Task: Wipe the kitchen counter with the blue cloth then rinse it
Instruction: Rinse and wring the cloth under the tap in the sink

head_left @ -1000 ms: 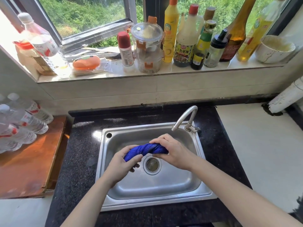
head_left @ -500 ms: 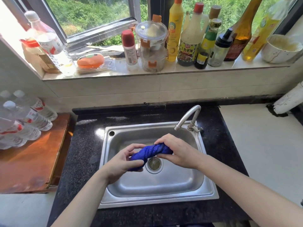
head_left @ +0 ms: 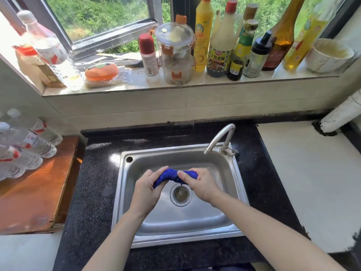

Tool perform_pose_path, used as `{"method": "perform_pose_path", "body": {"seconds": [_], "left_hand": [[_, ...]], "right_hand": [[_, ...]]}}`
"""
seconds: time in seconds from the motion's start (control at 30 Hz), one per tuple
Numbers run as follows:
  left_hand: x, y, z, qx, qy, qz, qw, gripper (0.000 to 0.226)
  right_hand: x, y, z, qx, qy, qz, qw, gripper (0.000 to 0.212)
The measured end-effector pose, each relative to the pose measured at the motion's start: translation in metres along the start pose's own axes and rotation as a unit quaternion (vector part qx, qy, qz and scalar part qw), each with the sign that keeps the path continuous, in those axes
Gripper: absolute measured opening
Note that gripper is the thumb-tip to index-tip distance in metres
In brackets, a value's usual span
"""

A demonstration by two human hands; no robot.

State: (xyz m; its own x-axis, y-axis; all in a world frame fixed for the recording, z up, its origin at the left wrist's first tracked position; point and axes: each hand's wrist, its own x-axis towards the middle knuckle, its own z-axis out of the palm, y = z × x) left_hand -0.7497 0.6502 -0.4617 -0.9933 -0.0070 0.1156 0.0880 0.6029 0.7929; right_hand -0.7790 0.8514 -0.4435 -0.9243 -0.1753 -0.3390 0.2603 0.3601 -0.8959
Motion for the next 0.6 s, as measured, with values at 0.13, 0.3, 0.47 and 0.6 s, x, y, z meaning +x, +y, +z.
{"method": "perform_pose_path", "body": {"seconds": [0.13, 0.3, 0.47, 0.6], "left_hand": [[-0.003, 0.000, 0.006, 0.031, 0.023, 0.023, 0.999, 0.039], [-0.002, 0.003, 0.010, 0.050, 0.031, 0.024, 0.998, 0.037], [-0.004, -0.003, 0.007, 0.021, -0.018, -0.035, 0.999, 0.037], [-0.002, -0.001, -0.005, -0.124, -0.086, -0.166, 0.974, 0.042]], "right_hand": [[-0.004, 0.000, 0.004, 0.104, 0.014, 0.079, 0.991, 0.032], [-0.007, -0.003, 0.006, 0.169, 0.018, 0.162, 0.972, 0.036], [0.003, 0.007, -0.001, -0.037, -0.006, 0.055, 0.998, 0.038], [0.002, 0.022, -0.014, -0.199, -0.056, -0.030, 0.978, 0.038]]}}
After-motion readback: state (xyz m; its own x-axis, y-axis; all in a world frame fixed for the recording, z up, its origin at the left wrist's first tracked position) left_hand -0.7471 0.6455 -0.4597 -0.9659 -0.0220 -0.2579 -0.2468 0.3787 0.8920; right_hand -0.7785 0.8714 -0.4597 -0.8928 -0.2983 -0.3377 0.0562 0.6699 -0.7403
